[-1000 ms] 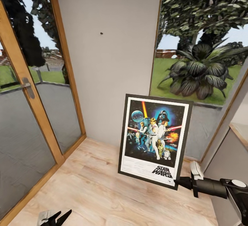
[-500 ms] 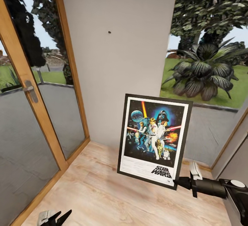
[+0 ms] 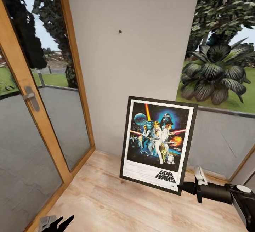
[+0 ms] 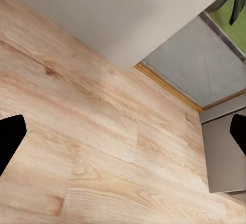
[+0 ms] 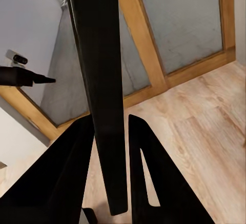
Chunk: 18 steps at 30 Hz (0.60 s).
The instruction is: Pick up the poster from the kitchen countertop and hang it on one of the wall nails in the kitchen.
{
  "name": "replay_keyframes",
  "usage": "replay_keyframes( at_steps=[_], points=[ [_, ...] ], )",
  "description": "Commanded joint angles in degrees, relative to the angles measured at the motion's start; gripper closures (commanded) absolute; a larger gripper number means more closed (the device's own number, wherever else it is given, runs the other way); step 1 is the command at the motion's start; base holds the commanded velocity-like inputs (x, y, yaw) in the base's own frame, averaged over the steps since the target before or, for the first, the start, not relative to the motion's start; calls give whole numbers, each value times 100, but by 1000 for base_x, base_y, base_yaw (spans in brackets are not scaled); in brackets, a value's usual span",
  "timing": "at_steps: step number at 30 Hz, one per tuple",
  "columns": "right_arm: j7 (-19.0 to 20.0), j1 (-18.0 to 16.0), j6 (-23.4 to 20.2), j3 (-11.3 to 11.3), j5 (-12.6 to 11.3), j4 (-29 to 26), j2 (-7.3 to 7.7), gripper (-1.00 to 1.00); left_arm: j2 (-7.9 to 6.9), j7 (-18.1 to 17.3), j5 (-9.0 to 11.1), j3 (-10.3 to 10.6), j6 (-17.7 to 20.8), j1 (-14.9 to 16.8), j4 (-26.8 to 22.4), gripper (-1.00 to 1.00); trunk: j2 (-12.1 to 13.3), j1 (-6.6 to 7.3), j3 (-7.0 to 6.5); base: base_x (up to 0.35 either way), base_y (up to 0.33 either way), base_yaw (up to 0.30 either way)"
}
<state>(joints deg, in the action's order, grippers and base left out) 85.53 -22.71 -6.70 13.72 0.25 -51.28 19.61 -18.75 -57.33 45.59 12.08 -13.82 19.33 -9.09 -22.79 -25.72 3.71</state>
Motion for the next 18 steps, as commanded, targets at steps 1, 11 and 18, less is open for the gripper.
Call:
replay_keyframes(
  at_steps=[1,11,18],
  points=[
    [31,-5,-69,8,2,-5,-5,100,-3,-6,39,48,-33,7,1,-100,-13,-6,13,273,246,0],
    [33,-5,-68,8,2,-5,-9,100,2,-6,37,55,-26,6,-1,-100,-13,-6,13,271,250,0],
    [31,-5,-68,8,-5,-3,-10,100,10,1,37,57,-24,5,-2,-100,-13,-6,13,257,241,0]
  ],
)
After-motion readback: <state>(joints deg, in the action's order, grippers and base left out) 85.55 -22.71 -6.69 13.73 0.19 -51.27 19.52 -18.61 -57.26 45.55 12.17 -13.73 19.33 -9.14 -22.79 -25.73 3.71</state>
